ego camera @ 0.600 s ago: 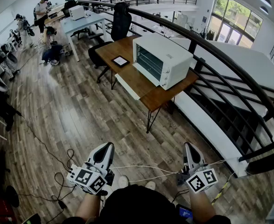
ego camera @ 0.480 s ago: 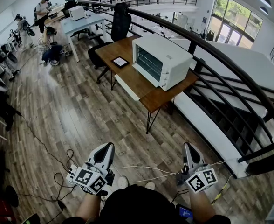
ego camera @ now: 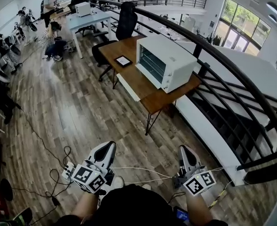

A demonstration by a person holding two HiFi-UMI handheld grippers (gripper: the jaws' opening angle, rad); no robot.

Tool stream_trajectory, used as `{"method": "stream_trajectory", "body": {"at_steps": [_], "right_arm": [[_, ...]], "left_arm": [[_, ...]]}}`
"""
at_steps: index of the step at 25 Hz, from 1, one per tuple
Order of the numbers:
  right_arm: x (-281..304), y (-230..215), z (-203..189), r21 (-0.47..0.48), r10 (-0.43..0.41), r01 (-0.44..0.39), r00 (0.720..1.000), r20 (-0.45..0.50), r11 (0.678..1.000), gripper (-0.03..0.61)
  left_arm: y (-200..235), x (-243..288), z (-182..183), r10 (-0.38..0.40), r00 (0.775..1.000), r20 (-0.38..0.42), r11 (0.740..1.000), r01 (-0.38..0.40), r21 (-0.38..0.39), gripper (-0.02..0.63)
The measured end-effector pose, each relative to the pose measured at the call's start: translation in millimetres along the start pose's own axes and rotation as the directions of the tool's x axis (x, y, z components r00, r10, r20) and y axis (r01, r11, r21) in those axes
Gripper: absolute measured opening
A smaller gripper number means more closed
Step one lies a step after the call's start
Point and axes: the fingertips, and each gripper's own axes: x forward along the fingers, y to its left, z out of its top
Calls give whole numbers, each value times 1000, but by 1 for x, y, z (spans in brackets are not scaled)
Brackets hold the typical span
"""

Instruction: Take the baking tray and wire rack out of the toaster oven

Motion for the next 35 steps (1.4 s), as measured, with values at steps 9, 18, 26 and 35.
{"method": "stream_trajectory", "body": {"at_steps": [9, 18, 26, 35], "right_arm": [[-8, -8, 8, -56, 45, -43, 998, 32, 997, 121], [-22, -33, -3, -30, 50, -49, 999, 12, 998, 204], [20, -48, 11, -51, 17, -16, 1000, 18, 999, 256], [125, -36, 26, -109, -39, 43, 998, 46, 993, 219]], "left_arm": [[-25, 16, -5, 5, 1000, -10, 1000, -5, -3, 15], [-37, 26, -16, 41, 997, -69, 995, -35, 93, 150], [-1, 78, -18, -1, 997, -74, 998, 5, 65, 273], [84, 137, 15, -66, 996, -65, 994, 71, 85, 273]]}}
